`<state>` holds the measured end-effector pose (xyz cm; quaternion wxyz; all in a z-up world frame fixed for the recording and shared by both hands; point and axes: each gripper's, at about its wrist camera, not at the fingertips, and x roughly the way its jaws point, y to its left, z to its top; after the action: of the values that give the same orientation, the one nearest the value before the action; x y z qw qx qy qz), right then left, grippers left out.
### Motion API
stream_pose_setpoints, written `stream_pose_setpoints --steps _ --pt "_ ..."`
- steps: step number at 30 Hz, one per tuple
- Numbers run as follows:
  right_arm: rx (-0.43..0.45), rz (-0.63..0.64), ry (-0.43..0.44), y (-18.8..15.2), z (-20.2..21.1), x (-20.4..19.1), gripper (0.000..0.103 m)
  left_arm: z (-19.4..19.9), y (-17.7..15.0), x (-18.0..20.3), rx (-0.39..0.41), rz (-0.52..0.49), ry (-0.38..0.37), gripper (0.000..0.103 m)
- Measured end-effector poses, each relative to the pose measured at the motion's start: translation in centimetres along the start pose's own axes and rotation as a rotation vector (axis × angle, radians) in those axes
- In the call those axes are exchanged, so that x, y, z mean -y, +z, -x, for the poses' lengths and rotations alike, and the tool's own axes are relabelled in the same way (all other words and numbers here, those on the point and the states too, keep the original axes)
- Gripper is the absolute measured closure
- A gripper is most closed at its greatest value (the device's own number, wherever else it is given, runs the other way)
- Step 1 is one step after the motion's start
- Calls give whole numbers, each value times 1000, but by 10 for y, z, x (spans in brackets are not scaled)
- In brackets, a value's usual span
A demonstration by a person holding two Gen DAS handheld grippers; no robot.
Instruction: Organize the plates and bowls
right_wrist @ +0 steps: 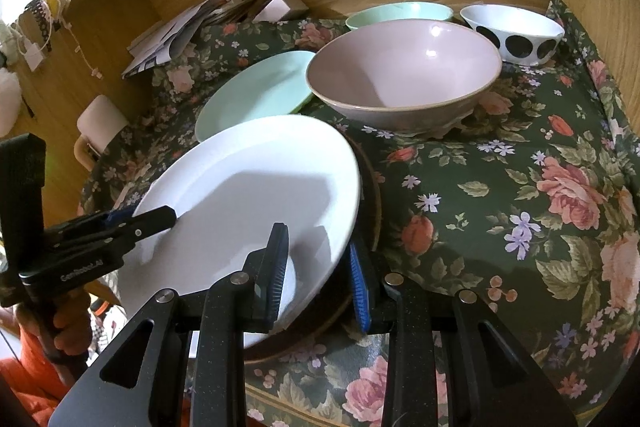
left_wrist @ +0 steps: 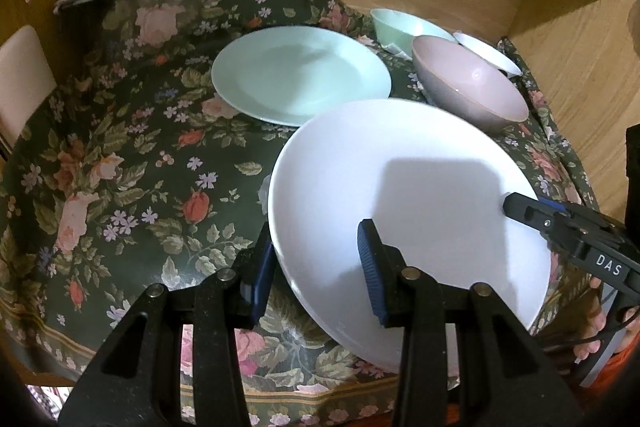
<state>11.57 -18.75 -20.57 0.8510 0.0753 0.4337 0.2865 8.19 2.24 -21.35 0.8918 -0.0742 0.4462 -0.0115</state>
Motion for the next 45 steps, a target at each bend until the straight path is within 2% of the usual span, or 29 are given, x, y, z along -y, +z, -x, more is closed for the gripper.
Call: stream_pose_setpoints --steps 9,13,19,26,29,33,36,38,40,43,45 --pt "-15 32 -29 2 -1 -3 75 -4 -2 -2 -10 -2 -12 63" --pt "-21 63 -52 3 -1 -5 75 -4 -1 1 2 -25 12 63" --pt "-35 45 -47 7 1 -1 76 -1 0 3 21 -37 19 63" --pt "-36 41 -67 7 7 -1 75 11 4 3 63 -54 23 57" --pt "-7 68 -135 7 14 -3 70 16 6 2 78 -55 20 54" --pt "24 76 -139 13 28 -2 66 24 11 2 102 -53 21 49" --pt "42 83 -136 17 35 -2 63 32 16 2 136 -64 34 48" --pt "54 83 -128 19 38 -3 52 37 20 1 156 -72 49 47" --pt "81 82 -112 24 41 -7 46 41 25 -1 169 -71 58 45" --pt "111 105 -103 33 45 -16 44 48 35 -5 195 -66 72 42" --pt "128 126 -104 39 45 -22 40 51 42 -9 210 -58 84 38"
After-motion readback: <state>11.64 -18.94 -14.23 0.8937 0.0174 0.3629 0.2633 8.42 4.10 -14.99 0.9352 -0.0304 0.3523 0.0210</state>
